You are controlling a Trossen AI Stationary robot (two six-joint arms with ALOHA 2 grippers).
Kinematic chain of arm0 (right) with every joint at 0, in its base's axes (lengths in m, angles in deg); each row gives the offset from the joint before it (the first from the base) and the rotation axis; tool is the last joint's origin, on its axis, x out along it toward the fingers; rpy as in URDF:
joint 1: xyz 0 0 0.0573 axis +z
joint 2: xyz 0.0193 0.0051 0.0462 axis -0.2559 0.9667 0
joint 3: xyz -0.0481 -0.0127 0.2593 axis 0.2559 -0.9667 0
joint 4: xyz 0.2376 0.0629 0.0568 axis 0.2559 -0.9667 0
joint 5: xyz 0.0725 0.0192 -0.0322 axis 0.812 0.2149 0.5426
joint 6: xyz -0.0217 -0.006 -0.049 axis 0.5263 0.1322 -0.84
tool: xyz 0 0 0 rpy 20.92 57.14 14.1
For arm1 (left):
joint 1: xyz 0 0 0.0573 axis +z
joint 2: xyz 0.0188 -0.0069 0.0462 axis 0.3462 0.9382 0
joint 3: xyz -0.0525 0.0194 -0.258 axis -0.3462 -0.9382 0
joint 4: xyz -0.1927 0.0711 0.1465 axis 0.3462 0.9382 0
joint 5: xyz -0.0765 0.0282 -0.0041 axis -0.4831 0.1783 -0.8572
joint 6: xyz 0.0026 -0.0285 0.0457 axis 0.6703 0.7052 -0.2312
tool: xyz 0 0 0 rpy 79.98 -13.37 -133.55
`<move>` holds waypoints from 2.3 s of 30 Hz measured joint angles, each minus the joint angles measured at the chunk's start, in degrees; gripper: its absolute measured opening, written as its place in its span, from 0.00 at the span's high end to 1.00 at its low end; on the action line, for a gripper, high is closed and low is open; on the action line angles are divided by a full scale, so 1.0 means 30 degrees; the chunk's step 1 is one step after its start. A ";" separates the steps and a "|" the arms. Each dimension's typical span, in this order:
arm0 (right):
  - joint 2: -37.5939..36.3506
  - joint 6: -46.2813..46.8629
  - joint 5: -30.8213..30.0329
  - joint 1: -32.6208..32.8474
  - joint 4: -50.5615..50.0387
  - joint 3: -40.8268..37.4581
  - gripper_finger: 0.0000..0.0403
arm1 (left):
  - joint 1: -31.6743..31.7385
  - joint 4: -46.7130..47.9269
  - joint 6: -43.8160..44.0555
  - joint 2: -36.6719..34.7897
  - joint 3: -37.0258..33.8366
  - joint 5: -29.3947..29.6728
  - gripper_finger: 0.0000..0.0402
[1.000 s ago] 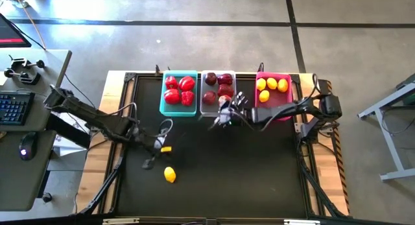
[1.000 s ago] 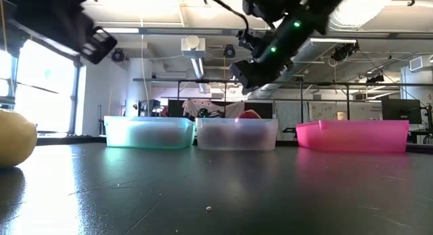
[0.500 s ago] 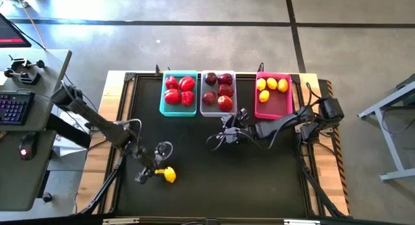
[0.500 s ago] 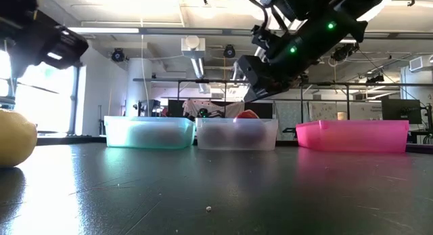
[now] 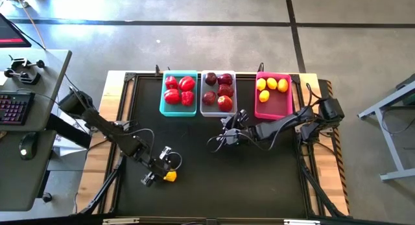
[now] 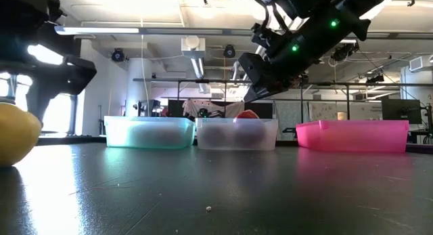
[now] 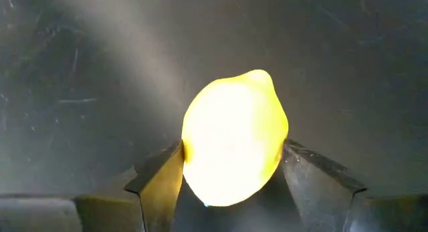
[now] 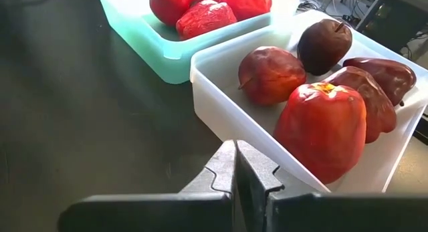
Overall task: Sort produce into baskets
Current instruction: Put the lemon into the pink bin
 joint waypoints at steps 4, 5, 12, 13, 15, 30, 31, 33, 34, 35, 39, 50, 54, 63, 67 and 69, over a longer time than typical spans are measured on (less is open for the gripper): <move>0.0000 -0.0022 0.0001 0.0000 0.0000 0.0000 1.00 | -0.0018 -0.0094 -0.0957 0.0678 0.0072 0.0595 0.40; 0.0000 -0.0024 0.0001 0.0000 0.0000 0.0000 1.00 | -0.0011 -0.0129 -0.1069 0.0719 0.0067 0.0594 0.40; 0.0000 -0.0044 0.0008 0.0000 -0.0045 0.0000 1.00 | 0.0029 -0.0557 -0.0933 0.0661 0.0019 0.0741 0.45; 0.0000 -0.0051 0.0009 0.0008 -0.0078 0.0000 1.00 | 0.0056 -0.0557 -0.0820 0.0654 -0.0034 0.0741 0.47; 0.0000 -0.0058 0.0059 0.0086 -0.0231 0.0000 1.00 | 0.0196 -0.0617 -0.0451 0.0606 -0.0198 0.0734 0.52; 0.0000 -0.0437 0.3422 0.2546 0.3778 0.0000 1.00 | 0.4149 -0.8229 0.4087 -0.1809 -0.3570 -0.3027 0.71; 0.0000 -0.1035 0.4222 0.2557 0.4468 0.0003 0.99 | 0.4646 -0.9247 0.4738 -0.1799 -0.3754 -0.3645 0.71; 0.0000 -0.2159 0.5471 0.2556 0.5577 0.0178 0.96 | 0.5552 -1.0780 0.5876 -0.1805 -0.3810 -0.4678 0.71; 0.0000 -0.2645 0.6049 0.2550 0.5894 0.0393 0.94 | 0.5978 -1.1388 0.6369 -0.1777 -0.3796 -0.5080 0.71; 0.0000 -0.3133 0.6474 0.2550 0.6009 0.0657 0.91 | 0.6411 -1.1795 0.6887 -0.1751 -0.3796 -0.5546 0.71; 0.0047 -0.4686 0.8232 0.2535 0.6001 0.2056 0.74 | 0.8047 -1.3522 0.8951 -0.1748 -0.3803 -0.6671 0.71; 0.1062 -0.5078 1.1133 0.2085 0.3592 0.5490 0.36 | 1.0172 -1.6167 1.0457 -0.1769 -0.3767 -0.8973 0.71; 0.1762 -0.5069 1.1950 0.1706 0.3287 0.6310 0.35 | 1.0410 -1.5809 1.0306 -0.1748 -0.3566 -0.8985 0.71; 0.2166 -0.3959 1.2750 0.1100 0.0013 0.8053 0.38 | 1.0541 -1.5367 0.9025 -0.1777 -0.2718 -0.9464 0.71; 0.2164 -0.4399 1.2744 0.1072 0.0008 0.8363 0.50 | 1.0821 -1.5258 0.8963 -0.1769 -0.2718 -0.9495 0.71; 0.2164 -0.4427 1.2752 0.1064 -0.0044 0.8357 0.59 | 1.0913 -1.5123 0.8921 -0.1769 -0.2719 -0.9496 0.70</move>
